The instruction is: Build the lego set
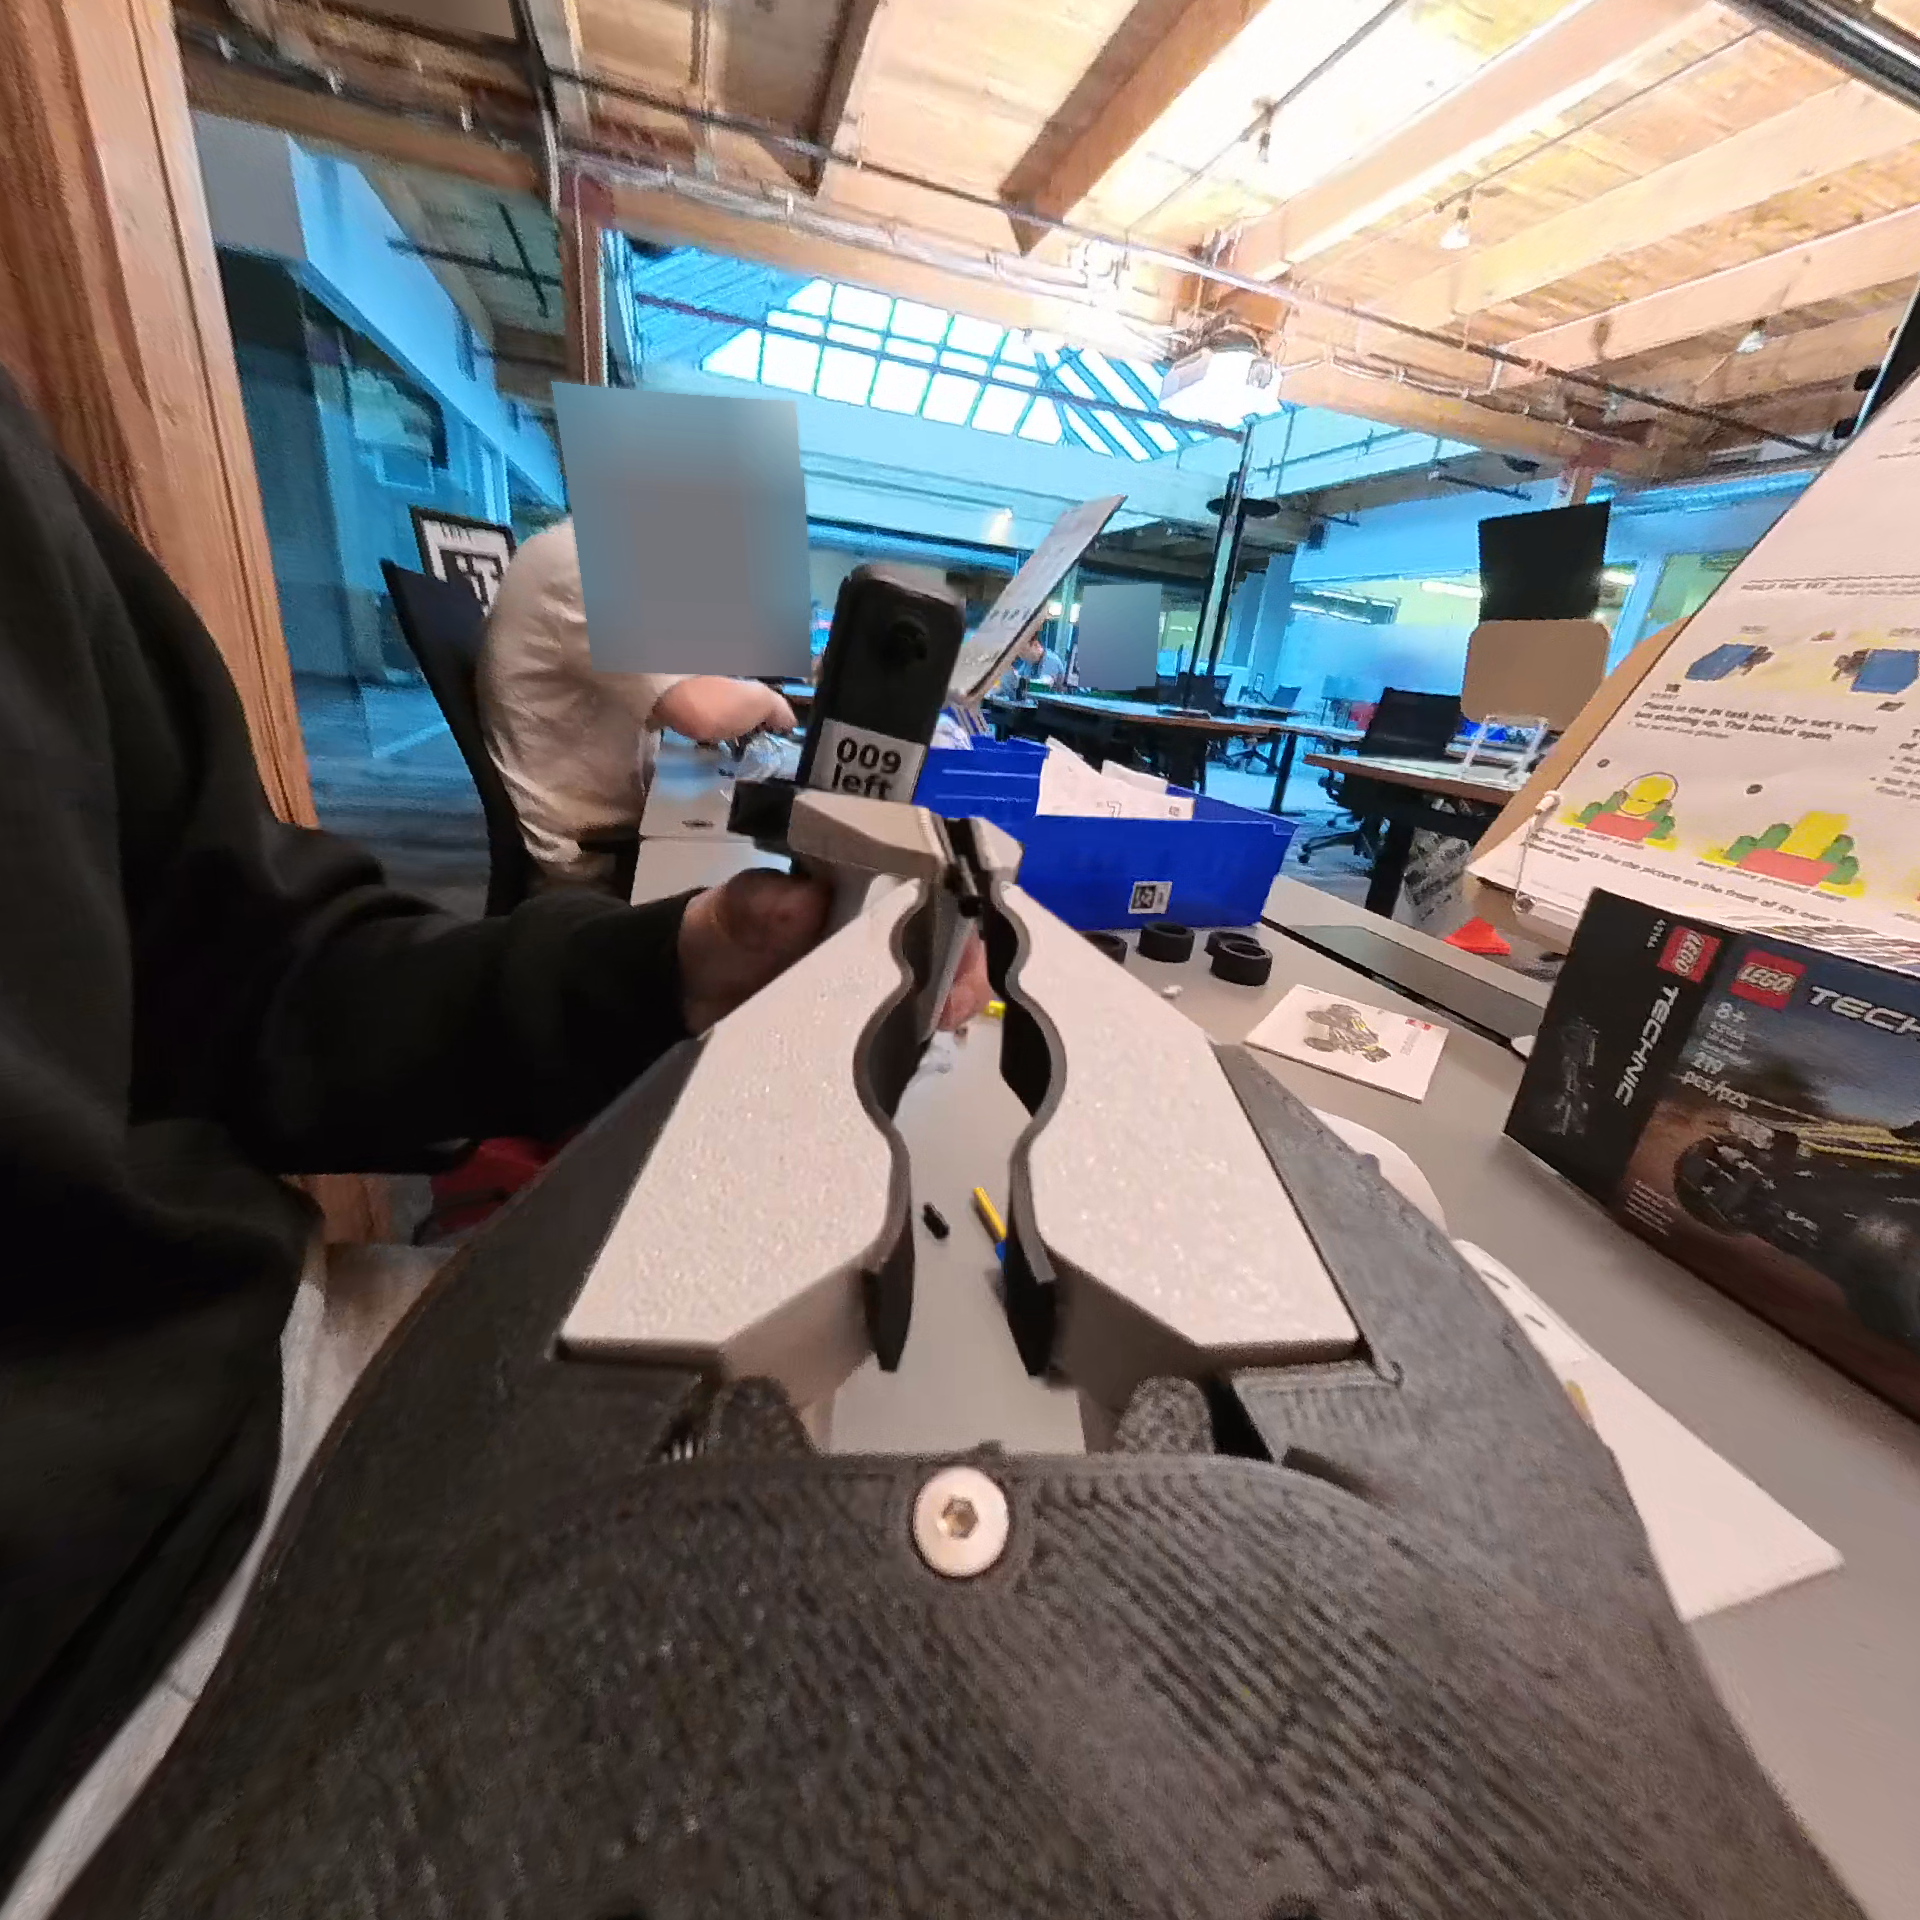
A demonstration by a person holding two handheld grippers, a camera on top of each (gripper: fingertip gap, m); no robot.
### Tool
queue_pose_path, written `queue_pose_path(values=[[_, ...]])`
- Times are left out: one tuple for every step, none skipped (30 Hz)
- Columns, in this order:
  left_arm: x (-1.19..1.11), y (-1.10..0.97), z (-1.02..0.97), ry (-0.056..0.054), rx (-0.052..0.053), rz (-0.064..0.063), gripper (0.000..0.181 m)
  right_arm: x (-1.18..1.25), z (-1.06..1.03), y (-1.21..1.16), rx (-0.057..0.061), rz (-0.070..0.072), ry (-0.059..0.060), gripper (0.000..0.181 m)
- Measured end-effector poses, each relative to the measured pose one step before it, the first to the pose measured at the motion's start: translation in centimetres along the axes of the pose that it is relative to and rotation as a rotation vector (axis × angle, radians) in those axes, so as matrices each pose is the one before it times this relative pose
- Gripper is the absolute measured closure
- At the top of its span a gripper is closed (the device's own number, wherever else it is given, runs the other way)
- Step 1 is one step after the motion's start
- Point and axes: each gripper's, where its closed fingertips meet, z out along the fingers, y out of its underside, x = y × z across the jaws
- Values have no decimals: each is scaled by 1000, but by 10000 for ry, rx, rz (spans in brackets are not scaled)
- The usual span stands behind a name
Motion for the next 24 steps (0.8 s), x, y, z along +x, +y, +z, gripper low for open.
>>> queue_pose_path(values=[[25,-69,-82,40,56,-12,180,143,-60,-21,46,165,20,179],[78,-26,-29,75,18,-56,179,-71,16,2,13,104,-79,179],[57,-40,3,51,33,-50,179,-48,17,-82,70,63,-32,179],[44,-73,12,9,53,4,179,-7,18,-83,68,23,16,179],[64,-5,44,28,14,13,179,21,44,-40,59,46,36,178],[136,41,58,76,-22,-15,179,11,72,45,11,71,20,174],[32,-20,36,5,15,2,179,-23,4,-21,61,40,-15,174],[-14,-17,20,-32,20,26,179,-5,-25,-88,86,58,-15,175],[11,0,29,-6,8,8,179,-180,-11,-10,11,22,-129,179],[-31,-46,17,-32,40,-6,179,48,30,-48,15,-8,48,179],[-19,-64,9,-25,58,7,179,26,21,-20,2,-31,37,179],[31,-55,18,11,65,-14,179,-1,13,-61,15,39,-8,179],[38,-67,21,25,55,-48,179,-3,6,-81,32,14,12,179],[-58,19,-13,-17,-22,-35,179,31,15,26,-23,-58,61,179],[-176,135,-62,-112,-155,31,178,111,-4,210,-154,-98,79,179],[-265,191,-112,-202,-247,130,175,119,-22,275,-205,-113,43,179],[-188,110,-163,-194,-235,220,174,128,-113,152,-106,-71,23,179],[-33,-15,-184,-109,-176,265,174,212,-152,38,-30,-10,88,179],[-24,-43,-169,-116,-184,274,173,78,-132,76,-42,43,-18,179],[-152,140,-137,-201,-301,342,173,-44,-76,117,-51,160,-111,179],[-145,428,-74,-202,-459,467,173,77,-30,37,39,182,-21,179],[-73,593,-21,-178,-518,516,170,-34,17,122,-12,225,-102,178],[0,509,36,-145,-437,468,169,-139,68,256,-109,251,-179,178],[123,308,58,-48,-266,357,169,33,85,214,-62,177,-32,178]])
